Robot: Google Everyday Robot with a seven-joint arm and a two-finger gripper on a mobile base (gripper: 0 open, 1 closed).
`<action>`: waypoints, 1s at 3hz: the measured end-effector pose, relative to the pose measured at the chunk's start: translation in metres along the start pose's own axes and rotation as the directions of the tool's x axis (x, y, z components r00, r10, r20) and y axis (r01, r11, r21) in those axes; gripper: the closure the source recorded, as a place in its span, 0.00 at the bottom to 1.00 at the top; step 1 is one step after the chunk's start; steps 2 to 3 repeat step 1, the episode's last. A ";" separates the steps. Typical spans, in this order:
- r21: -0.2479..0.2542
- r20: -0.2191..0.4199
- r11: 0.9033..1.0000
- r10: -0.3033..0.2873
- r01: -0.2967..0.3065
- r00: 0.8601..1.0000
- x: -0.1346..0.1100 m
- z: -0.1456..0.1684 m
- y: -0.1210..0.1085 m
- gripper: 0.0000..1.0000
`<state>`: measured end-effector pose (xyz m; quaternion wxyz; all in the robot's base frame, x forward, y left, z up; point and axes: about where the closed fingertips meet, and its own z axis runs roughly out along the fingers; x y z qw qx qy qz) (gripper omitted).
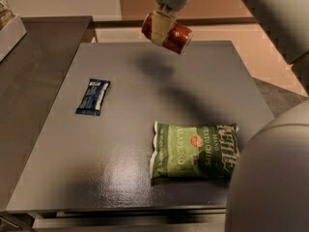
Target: Pick coke can
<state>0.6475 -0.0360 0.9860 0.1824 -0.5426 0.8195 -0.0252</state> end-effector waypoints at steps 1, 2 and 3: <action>0.001 0.001 1.000 0.000 0.000 1.000 0.000 0.000 0.000 1.00; 0.001 0.001 1.000 0.000 0.000 1.000 0.000 0.000 0.000 1.00; 0.001 0.001 1.000 0.000 0.000 1.000 0.000 0.000 0.000 1.00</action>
Offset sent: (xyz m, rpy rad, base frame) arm 0.0000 0.0000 0.0000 0.0000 0.0000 0.0000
